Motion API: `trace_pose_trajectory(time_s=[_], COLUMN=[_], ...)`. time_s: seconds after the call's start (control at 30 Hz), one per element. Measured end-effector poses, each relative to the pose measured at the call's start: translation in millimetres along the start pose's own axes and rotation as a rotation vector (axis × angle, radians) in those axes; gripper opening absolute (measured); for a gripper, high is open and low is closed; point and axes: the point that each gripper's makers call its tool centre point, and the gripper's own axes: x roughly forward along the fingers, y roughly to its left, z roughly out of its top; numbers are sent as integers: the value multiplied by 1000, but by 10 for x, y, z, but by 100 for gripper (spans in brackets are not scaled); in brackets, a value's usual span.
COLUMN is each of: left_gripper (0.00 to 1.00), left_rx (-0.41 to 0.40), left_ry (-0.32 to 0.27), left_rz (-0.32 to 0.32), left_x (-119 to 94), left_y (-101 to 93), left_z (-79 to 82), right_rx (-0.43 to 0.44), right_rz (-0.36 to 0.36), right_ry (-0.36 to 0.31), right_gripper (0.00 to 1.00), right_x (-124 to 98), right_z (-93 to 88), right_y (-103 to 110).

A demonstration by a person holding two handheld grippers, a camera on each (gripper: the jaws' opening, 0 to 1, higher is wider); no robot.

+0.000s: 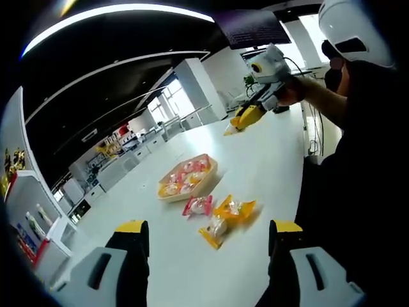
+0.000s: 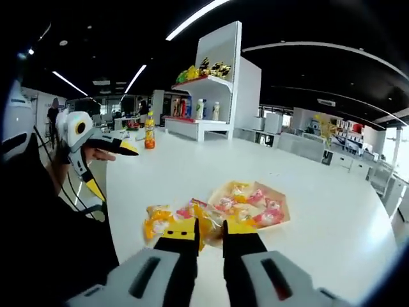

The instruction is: Pick up the marshmallows scattered on the table and place them into the bowl on the table

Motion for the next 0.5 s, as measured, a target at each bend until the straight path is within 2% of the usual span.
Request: trace_pose_trajectory(time_s=[0.23, 0.5], left_gripper=[75, 75], left_rx=[0, -1], left_ry=[-1, 2], left_rz=[-5, -7], left_x=[19, 24], left_y=[-2, 4], left_z=[7, -3], right_rx=[-6, -24], right_rz=[-34, -61], right_ry=[-20, -47], right_gripper=[11, 11], right_x=[168, 533], right_z=[172, 480], right_y=[-252, -591])
